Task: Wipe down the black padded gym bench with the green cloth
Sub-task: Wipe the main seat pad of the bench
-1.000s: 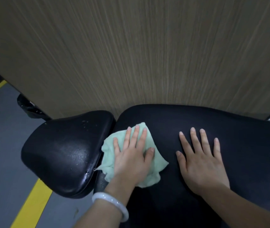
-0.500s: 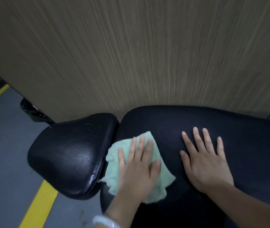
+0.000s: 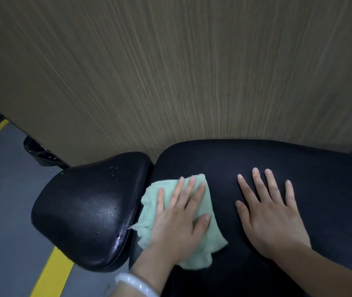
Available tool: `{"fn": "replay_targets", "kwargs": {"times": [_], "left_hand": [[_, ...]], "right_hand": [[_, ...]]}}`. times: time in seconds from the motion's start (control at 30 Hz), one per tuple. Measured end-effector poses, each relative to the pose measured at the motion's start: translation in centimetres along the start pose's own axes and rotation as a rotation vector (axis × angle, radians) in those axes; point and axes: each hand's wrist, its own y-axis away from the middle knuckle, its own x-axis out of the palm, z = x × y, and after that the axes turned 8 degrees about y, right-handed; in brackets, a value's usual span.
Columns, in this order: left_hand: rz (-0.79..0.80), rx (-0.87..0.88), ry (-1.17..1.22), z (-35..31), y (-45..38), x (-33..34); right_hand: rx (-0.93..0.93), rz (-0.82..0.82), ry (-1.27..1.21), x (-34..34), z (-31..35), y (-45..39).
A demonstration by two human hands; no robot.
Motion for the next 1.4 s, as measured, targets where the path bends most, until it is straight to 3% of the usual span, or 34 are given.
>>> {"fn": "replay_targets", "kwargs": {"times": [0.3, 0.7, 1.17, 1.4], "left_hand": [[-0.015, -0.167, 0.046, 0.7, -5.9, -0.7], [-0.059, -0.114, -0.005, -0.1, 6.1, 1.1], [-0.023, -0.219, 0.059, 3.5, -3.2, -0.9], [-0.032, -0.258, 0.074, 1.9, -1.1, -1.1]], "right_hand": [[-0.008, -0.004, -0.012, -0.2, -0.1, 0.1], [-0.004, 0.062, 0.013, -0.5, 0.1, 0.1], [-0.006, 0.004, 0.008, -0.1, 0.0, 0.0], [-0.009, 0.025, -0.001, -0.5, 0.0, 0.0]]}}
